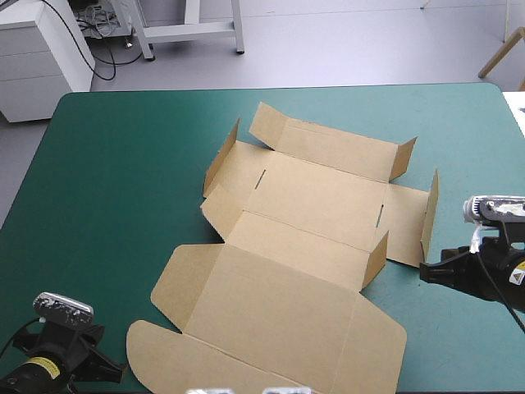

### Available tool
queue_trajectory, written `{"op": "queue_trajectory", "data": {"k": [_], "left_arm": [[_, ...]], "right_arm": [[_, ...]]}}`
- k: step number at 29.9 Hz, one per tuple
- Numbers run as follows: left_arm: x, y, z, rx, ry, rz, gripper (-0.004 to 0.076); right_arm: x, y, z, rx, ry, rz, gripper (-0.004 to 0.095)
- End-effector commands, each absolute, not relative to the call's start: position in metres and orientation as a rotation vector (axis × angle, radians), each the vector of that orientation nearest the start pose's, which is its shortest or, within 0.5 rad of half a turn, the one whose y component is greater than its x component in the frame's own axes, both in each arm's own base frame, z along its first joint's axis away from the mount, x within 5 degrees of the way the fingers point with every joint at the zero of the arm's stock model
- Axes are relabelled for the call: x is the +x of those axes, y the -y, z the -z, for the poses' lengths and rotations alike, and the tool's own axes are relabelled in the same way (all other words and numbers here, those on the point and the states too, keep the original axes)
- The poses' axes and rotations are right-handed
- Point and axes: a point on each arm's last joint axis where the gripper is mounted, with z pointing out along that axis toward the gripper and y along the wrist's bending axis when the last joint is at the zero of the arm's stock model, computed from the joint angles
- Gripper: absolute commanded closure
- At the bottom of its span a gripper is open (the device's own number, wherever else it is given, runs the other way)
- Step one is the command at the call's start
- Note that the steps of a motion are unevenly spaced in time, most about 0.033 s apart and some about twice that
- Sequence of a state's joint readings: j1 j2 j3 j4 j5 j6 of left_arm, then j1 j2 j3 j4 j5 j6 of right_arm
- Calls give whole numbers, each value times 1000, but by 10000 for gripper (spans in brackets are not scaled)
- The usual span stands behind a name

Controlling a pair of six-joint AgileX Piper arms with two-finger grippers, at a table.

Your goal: Fold the box

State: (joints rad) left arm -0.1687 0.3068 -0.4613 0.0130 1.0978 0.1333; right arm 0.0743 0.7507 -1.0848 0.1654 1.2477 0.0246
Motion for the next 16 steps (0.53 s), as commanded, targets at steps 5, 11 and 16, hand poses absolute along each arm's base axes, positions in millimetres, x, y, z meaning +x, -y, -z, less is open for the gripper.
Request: {"op": "queue_trajectory", "data": {"k": [5, 11, 16], "left_arm": [[44, 7, -267, 348, -2336, 11, 734], [44, 7, -267, 348, -2336, 11, 734], [44, 7, -267, 348, -2336, 11, 734]], "right_arm": [[101, -22, -410, -68, -2326, -271, 357], [101, -23, -410, -64, -2320, -278, 223], [105, -30, -411, -21, -2322, -406, 263]]}}
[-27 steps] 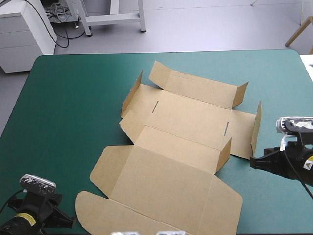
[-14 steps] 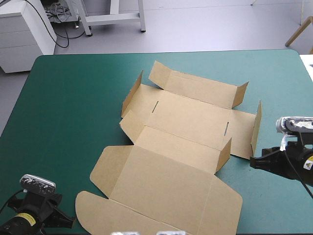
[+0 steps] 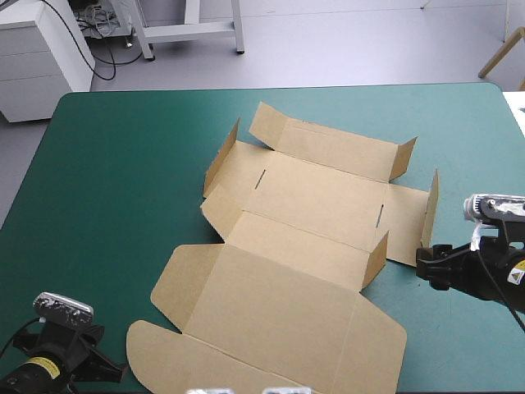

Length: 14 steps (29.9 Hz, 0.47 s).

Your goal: Fold the box

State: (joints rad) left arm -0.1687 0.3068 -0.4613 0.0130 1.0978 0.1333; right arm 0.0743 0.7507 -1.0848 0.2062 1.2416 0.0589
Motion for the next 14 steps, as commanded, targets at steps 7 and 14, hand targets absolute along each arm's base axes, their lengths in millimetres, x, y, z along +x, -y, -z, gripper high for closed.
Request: {"op": "queue_trajectory", "data": {"k": [7, 14], "left_arm": [[44, 7, -267, 348, -2336, 11, 734], [44, 7, -267, 348, -2336, 11, 734]], "right_arm": [[125, -33, -403, -29, -2392, -424, 280], [154, -37, -387, -33, -2503, -436, 284]]}}
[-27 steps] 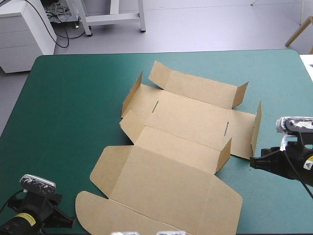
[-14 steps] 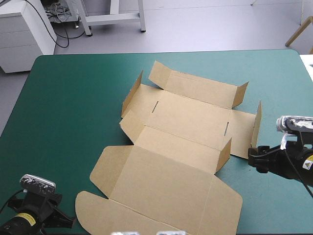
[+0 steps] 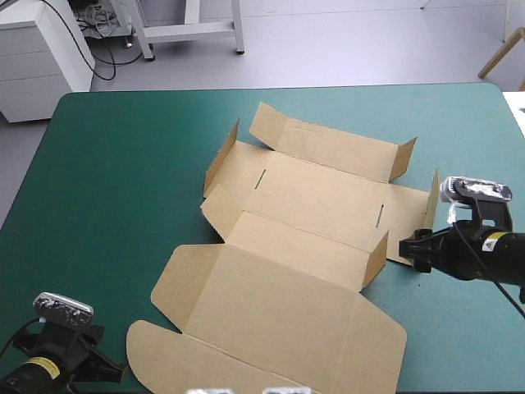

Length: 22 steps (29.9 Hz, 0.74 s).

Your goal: Fold the box

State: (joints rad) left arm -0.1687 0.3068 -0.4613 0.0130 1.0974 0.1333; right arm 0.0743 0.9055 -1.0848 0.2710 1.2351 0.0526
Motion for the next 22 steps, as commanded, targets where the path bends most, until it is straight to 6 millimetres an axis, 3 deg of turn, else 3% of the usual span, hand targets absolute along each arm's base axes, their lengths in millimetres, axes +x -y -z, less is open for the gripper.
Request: {"op": "queue_trajectory", "data": {"k": [1, 8, 22], "left_arm": [[44, 7, -267, 348, -2336, 11, 734], [44, 7, -267, 348, -2336, 11, 734], [44, 7, -267, 360, -2334, 6, 734]], "right_arm": [[160, -37, -384, -34, -2523, -442, 284], [197, -45, -359, -48, -2643, -515, 302], [235, -50, -321, -8, -2811, -559, 307]]}}
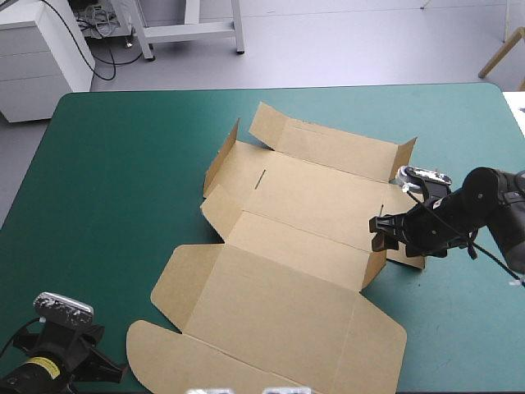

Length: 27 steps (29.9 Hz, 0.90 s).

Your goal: Fold the box

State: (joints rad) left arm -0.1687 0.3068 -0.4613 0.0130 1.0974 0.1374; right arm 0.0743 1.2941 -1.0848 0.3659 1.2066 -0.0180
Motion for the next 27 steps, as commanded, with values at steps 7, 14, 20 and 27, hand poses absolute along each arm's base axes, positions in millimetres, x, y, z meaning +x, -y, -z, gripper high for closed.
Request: {"op": "queue_trajectory", "data": {"k": [7, 14, 20, 27], "left_arm": [[44, 7, -267, 360, -2334, 6, 734], [44, 7, -267, 358, -2335, 7, 734], [44, 7, -267, 358, -2335, 7, 734], [44, 7, -267, 358, -2335, 7, 734]], "right_arm": [[250, -52, -302, 23, -2888, -579, 315], [262, -56, -285, 54, -2947, -621, 315], [266, -56, -279, 102, -2971, -628, 315], [271, -56, -269, 127, -3005, -629, 319]]}}
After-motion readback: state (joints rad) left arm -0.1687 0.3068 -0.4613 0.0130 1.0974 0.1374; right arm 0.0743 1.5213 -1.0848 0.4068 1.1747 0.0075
